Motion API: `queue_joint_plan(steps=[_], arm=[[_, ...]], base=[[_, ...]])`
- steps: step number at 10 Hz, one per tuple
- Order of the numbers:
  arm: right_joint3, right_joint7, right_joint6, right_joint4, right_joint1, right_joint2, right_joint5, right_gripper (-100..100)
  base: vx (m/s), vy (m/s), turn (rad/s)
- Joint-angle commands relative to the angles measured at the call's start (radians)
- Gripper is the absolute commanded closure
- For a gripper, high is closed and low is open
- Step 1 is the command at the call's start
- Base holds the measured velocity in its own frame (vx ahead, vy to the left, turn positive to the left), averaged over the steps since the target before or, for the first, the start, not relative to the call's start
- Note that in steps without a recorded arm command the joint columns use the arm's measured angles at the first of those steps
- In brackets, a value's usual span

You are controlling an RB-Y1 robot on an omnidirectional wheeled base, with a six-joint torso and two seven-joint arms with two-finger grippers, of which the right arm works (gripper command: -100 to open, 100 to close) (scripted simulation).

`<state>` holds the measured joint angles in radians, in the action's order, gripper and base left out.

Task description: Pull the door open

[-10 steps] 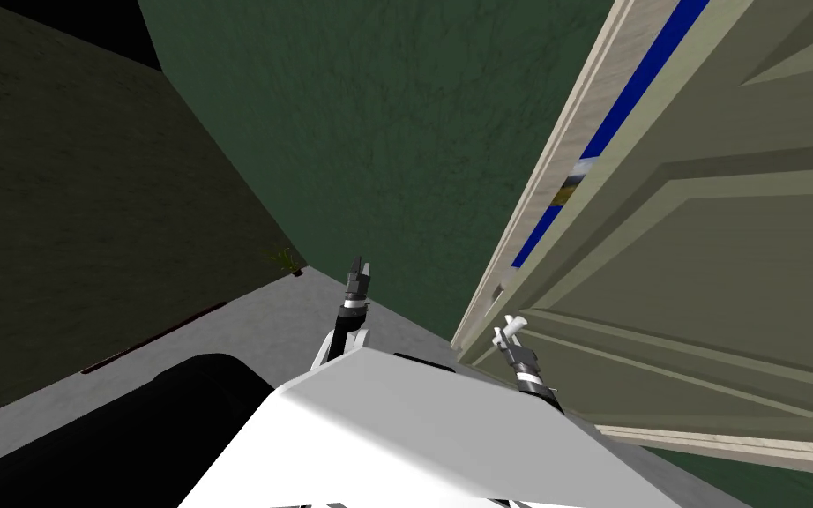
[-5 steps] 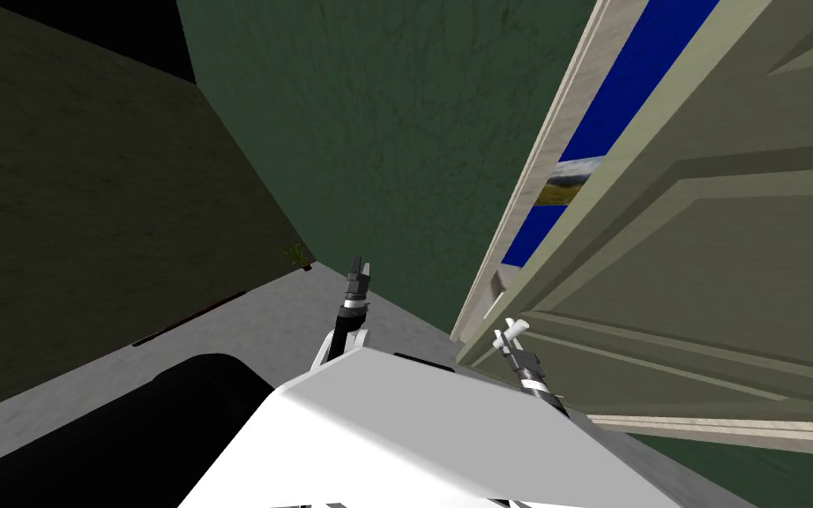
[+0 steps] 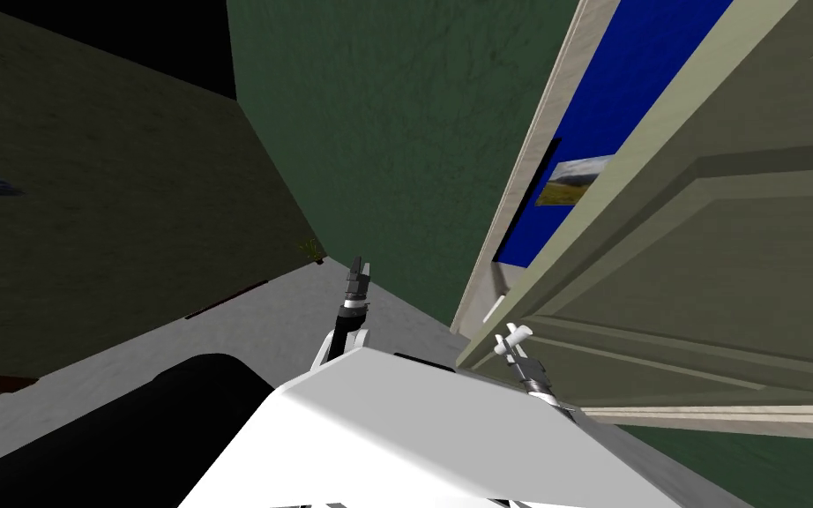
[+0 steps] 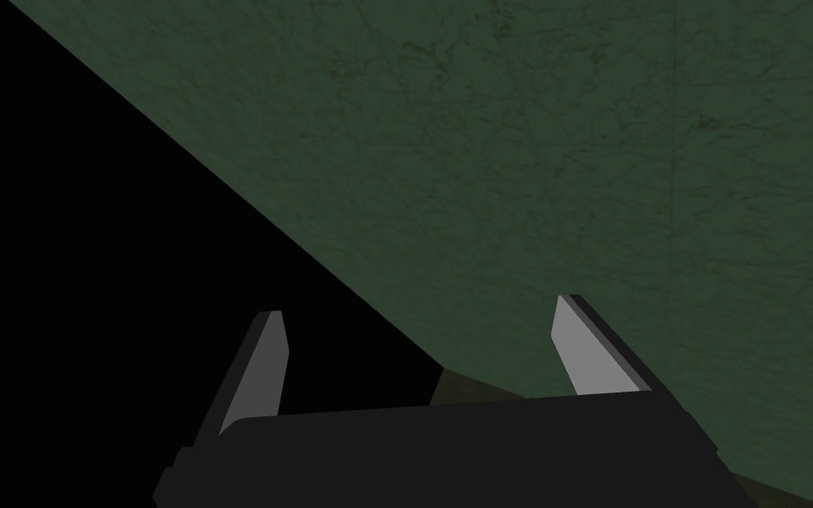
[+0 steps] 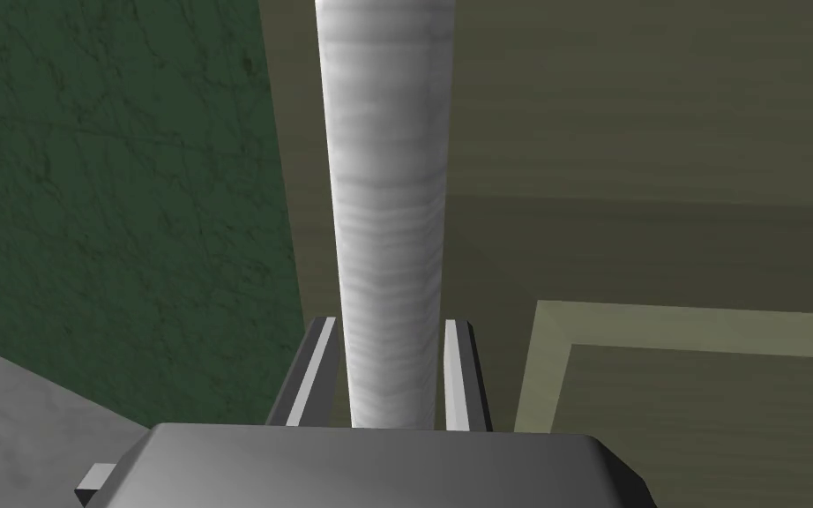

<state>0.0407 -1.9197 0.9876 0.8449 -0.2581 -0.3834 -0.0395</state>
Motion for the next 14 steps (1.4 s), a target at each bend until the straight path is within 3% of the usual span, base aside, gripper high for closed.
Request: queue_joint_plan(steps=[1,2,3,9,11,14], arm=[[0.008,-0.018,0.028,-0.008,-0.010,-0.014,0.009,100],[0.005,-0.011,0.025,-0.021,0.003,-0.009,0.006,100],[0.011,-0.023,0.047,-0.034,-0.002,-0.018,0.014,100],[0.030,-0.063,0.122,-0.066,-0.020,-0.053,0.040,100],[0.032,-0.063,0.124,-0.070,-0.018,-0.052,0.042,100],[0.038,-0.077,0.158,-0.099,-0.015,-0.065,0.052,100]], base=[[-0.217,-0.038,0.121],[-0.100,-0.008,0.020],[-0.144,-0.011,0.157],[-0.231,-0.082,0.145],[-0.171,-0.043,0.076],[-0.240,-0.081,0.179]])
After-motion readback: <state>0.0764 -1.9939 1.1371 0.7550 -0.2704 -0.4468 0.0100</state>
